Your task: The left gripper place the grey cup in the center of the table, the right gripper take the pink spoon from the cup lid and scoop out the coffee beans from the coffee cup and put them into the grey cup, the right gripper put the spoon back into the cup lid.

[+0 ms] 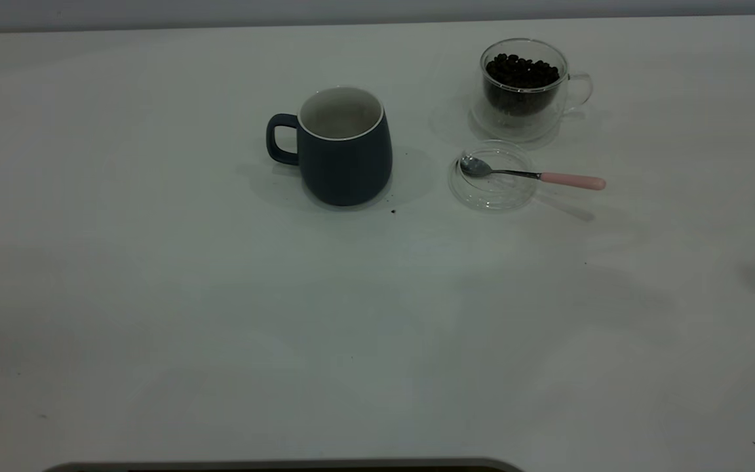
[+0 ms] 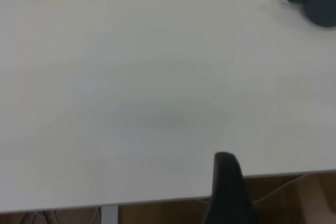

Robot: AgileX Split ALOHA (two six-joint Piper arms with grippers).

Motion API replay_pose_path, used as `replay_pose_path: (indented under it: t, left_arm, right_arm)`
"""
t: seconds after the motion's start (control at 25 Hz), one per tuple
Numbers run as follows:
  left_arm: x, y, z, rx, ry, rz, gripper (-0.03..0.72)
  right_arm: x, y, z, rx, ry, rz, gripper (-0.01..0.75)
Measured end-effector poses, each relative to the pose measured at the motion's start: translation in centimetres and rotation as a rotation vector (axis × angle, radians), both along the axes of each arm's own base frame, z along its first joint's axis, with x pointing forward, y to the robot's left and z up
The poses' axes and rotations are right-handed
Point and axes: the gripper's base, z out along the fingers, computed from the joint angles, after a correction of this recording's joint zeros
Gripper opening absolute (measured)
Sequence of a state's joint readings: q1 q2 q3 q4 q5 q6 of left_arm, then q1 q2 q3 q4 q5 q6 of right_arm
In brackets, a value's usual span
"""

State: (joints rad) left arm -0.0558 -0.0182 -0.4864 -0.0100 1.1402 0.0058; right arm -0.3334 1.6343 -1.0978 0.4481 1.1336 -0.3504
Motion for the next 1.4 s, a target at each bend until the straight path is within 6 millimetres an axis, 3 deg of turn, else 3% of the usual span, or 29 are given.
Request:
replay_pose_path:
  t: [0.2,0.4,0.68,0.96,1.4]
  left_arm:
    - [0.0,0.0,0.0,0.000,0.000,0.000,0.565]
    - [0.0,0.0,0.0,0.000,0.000,0.000,0.565]
    - [0.0,0.0,0.0,0.000,0.000,0.000,0.565]
    - [0.0,0.0,0.0,0.003,0.000,-0.002,0.565]
    - [0.0,0.0,0.0,0.002,0.000,-0.001,0.565]
  right_arm:
    - [-4.8,1.5,5.9,-0.188,-0.120,0.032,0.492]
    - [-10.1,3.3,8.6,-0.267,-0.291,0.029,0.492]
    - [-16.4,6.1,8.2,-0.310,-0.444,0.121,0.492]
    - [-21.5,7.5,7.1,-0.329,-0.587,0.188,0.492]
    - [-27.2,8.1,4.2,-0.326,-0.791,0.262,0.492]
